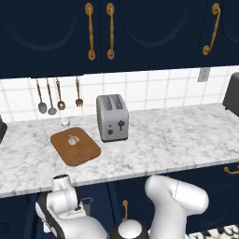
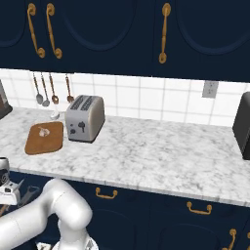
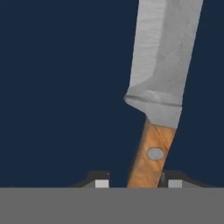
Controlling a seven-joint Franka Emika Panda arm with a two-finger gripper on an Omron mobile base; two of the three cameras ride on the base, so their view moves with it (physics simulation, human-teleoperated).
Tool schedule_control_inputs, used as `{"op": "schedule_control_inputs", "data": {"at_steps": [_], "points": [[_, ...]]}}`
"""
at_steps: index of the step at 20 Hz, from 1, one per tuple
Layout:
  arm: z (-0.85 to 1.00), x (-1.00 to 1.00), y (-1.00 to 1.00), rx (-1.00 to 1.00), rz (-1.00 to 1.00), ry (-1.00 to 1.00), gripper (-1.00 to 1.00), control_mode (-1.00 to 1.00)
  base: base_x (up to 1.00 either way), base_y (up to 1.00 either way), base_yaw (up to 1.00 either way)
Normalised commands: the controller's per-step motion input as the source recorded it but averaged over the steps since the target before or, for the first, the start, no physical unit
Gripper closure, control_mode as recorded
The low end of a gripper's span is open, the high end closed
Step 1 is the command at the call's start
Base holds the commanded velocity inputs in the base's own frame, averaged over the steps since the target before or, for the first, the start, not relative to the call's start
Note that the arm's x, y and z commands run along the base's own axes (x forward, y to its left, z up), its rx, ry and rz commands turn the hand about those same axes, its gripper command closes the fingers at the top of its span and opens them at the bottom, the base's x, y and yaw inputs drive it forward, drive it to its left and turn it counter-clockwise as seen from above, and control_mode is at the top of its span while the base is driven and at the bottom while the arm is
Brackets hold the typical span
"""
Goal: Place the appropriate cutting tool for cutting the garlic skin on the cutting board.
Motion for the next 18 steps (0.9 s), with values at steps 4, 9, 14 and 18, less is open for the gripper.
{"op": "schedule_control_inputs", "data": {"at_steps": [4,9,14,18], "points": [[0.00,-0.48,0.00,0.07,-0.11,0.00,1.00,-1.00,0.00,0.00,0.00],[0.20,-0.42,0.00,0.01,-0.13,-0.01,1.00,-1.00,0.00,0.00,0.00],[0.96,-0.21,0.00,-0.03,-0.24,0.03,1.00,-1.00,0.00,0.00,0.00],[0.93,-0.47,-0.04,-0.02,-0.41,0.06,1.00,-1.00,0.00,0.00,0.00]]}}
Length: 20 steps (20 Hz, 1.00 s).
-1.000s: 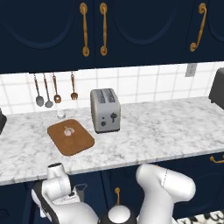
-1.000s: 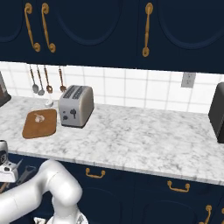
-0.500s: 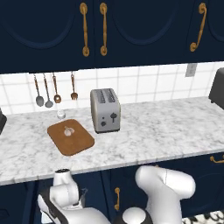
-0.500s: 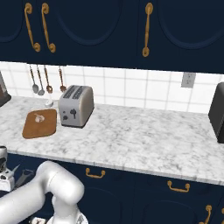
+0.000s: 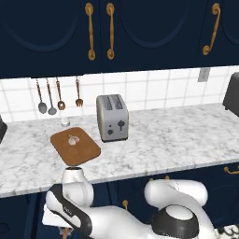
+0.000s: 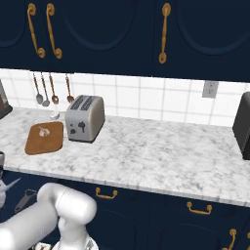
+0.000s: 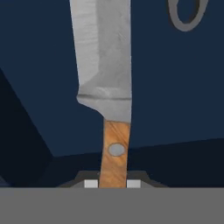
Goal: Place the appropriate cutting tool for cutting the garlic skin on the cutting board.
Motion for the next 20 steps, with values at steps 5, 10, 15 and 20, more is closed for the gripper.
{"op": "schedule_control_inputs", "data": {"at_steps": [5,10,15,20], "points": [[0.89,-0.67,0.00,-0.02,-0.42,0.05,1.00,-1.00,0.00,0.00,0.00],[1.00,-0.46,0.00,-0.09,-0.36,0.00,1.00,-1.00,0.00,0.00,0.00],[1.00,0.02,0.00,-0.21,-0.25,0.00,1.00,-1.00,0.00,0.00,0.00],[1.00,0.48,0.00,-0.26,-0.13,0.00,1.00,-1.00,0.00,0.00,0.00]]}}
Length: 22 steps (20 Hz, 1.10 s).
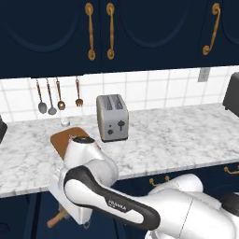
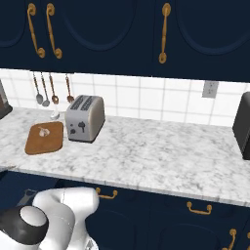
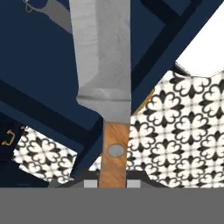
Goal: Place the appropriate cutting tool for cutting the garlic skin on the cutting board.
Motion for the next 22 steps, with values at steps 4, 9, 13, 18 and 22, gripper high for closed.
{"op": "schedule_control_inputs", "data": {"at_steps": [4,9,13,18,22], "points": [[0.98,0.71,0.00,-0.23,-0.01,0.01,1.00,-1.00,0.00,0.00,0.00],[0.46,0.95,0.00,-0.13,0.00,0.04,1.00,-1.00,0.00,0.00,0.00],[0.01,0.87,0.00,-0.02,0.00,0.00,1.00,-1.00,0.00,0.00,0.00],[-0.34,0.65,0.00,0.00,0.00,-0.01,1.00,-1.00,0.00,0.00,0.00],[-0.37,0.71,-0.04,0.05,0.02,0.02,1.00,-1.00,0.00,0.00,0.00]]}}
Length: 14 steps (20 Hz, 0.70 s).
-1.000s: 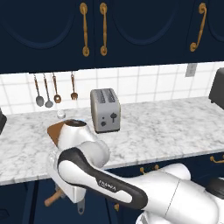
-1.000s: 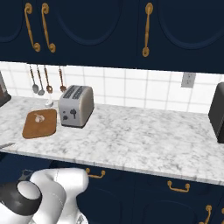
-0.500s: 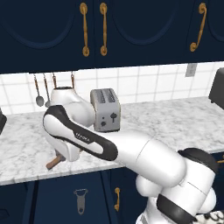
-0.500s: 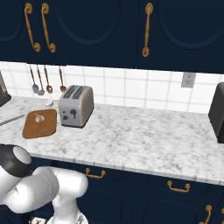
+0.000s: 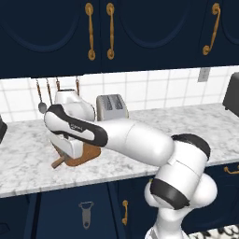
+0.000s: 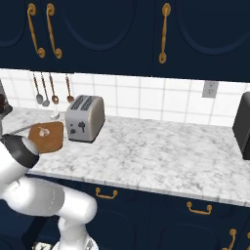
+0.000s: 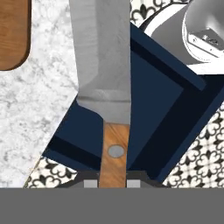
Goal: Place the appropriate cutting tool for cutting the garlic skin on the cutting board.
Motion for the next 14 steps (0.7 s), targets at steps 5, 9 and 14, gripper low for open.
{"op": "schedule_control_inputs", "data": {"at_steps": [5,9,14], "points": [[-0.50,0.57,-0.16,0.09,0.06,0.00,1.00,-1.00,0.00,0.00,0.00],[-0.65,0.43,-0.08,0.02,0.06,0.00,1.00,-1.00,0.00,0.00,0.00],[-0.45,0.42,0.00,0.00,0.04,-0.03,1.00,-1.00,0.00,0.00,0.00]]}}
